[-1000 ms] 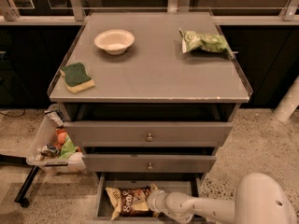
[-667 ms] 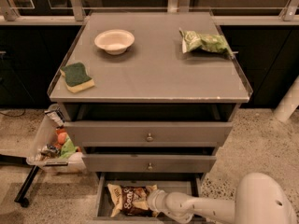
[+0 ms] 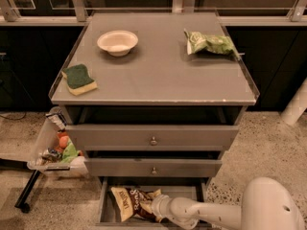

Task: Pick brown chip bag from bottom drawer and place on counter

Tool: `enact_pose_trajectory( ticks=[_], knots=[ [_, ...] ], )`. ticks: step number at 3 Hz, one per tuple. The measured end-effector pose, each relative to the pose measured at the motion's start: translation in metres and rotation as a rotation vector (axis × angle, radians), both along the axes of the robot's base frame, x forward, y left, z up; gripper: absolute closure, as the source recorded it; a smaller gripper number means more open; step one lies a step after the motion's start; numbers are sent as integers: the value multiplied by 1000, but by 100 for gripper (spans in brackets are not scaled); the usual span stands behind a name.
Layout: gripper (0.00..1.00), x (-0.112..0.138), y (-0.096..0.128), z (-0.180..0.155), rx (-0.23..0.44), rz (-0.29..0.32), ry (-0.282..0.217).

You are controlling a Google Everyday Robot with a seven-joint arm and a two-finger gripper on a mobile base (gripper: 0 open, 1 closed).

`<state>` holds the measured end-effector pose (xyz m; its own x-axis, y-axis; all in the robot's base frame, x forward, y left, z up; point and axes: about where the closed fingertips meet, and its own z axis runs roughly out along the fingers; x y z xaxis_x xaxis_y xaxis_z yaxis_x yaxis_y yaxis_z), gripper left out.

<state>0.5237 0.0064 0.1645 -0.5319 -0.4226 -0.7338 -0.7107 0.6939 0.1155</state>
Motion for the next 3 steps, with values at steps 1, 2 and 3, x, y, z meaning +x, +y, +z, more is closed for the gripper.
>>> enact_pose_trajectory(
  ticks=[1, 2, 3],
  knots=[
    [100, 0, 0, 0, 0, 0, 0],
    [100, 0, 0, 0, 0, 1, 0],
    [100, -3, 4, 9, 12, 26, -1]
  ],
)
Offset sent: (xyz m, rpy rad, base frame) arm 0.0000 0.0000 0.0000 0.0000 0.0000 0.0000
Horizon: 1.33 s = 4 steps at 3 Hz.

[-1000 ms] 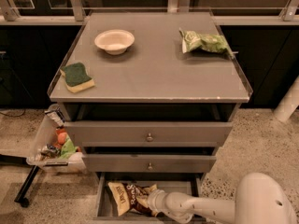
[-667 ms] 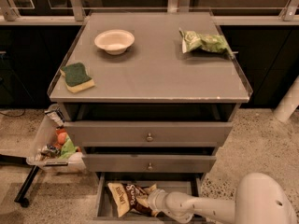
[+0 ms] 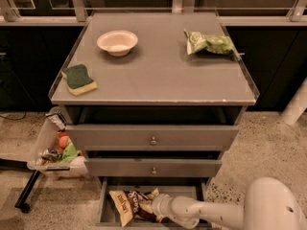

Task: Pick brown chip bag from bottom drawer and place on counter

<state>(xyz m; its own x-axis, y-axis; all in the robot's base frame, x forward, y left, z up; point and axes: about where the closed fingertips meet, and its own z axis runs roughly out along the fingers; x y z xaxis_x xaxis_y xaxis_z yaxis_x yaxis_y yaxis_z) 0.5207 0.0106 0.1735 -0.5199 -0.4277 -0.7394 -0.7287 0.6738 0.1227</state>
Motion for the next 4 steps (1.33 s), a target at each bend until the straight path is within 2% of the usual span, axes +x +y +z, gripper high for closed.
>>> enact_pose_trajectory(
  ticks=[1, 2, 3, 4],
  knots=[
    [100, 0, -21, 38, -20, -38, -20],
    [100, 10, -59, 131, -40, -167, -125],
    [100, 1, -79, 203, -88, -285, -163],
    [100, -33, -55, 255, -144, -262, -158]
  ],
)
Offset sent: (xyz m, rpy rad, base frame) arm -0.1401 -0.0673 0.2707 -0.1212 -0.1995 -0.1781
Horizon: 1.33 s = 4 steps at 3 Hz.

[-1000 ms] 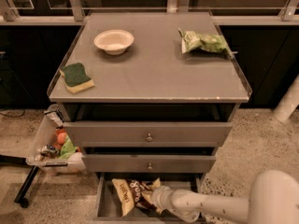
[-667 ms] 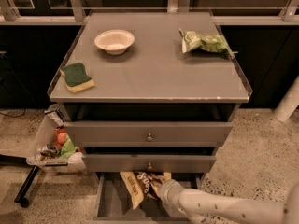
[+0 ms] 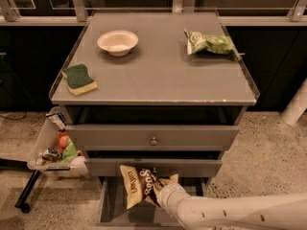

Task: Pick brown chip bag from bottom drawer and place on counter

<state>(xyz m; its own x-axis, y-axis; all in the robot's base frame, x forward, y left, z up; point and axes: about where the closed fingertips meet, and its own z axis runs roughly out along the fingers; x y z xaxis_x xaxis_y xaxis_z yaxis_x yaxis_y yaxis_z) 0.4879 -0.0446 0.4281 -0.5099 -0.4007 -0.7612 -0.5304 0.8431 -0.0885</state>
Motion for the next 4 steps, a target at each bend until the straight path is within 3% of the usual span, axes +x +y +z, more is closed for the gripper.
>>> enact_pose_trajectory(
  ticks=[1, 2, 3, 4],
  knots=[
    [100, -27, -10, 7, -42, 6, 38],
    [100, -27, -10, 7, -42, 6, 38],
    [100, -44, -15, 38, -60, 25, 24],
    [100, -108, 5, 93, -27, 135, 14]
  ],
)
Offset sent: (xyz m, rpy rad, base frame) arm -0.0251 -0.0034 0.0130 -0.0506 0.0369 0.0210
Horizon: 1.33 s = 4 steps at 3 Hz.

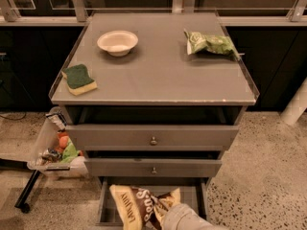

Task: Pick brown chip bag from bottom drawer and place on counter

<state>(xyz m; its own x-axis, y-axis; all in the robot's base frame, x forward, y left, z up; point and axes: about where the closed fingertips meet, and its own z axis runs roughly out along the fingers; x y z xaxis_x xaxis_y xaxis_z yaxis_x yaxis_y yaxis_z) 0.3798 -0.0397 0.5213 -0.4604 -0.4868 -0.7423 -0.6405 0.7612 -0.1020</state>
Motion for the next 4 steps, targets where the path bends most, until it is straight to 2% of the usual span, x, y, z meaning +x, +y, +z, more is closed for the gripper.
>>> enact_pose_trajectory(
  ticks=[1, 2, 3, 4],
  knots=[
    [100, -13, 37, 80, 23, 111, -101],
    [100, -27, 58, 103, 11, 193, -129],
    [100, -27, 58, 103, 11, 194, -130],
    [100, -22, 59, 120, -16, 254, -157]
  ],
)
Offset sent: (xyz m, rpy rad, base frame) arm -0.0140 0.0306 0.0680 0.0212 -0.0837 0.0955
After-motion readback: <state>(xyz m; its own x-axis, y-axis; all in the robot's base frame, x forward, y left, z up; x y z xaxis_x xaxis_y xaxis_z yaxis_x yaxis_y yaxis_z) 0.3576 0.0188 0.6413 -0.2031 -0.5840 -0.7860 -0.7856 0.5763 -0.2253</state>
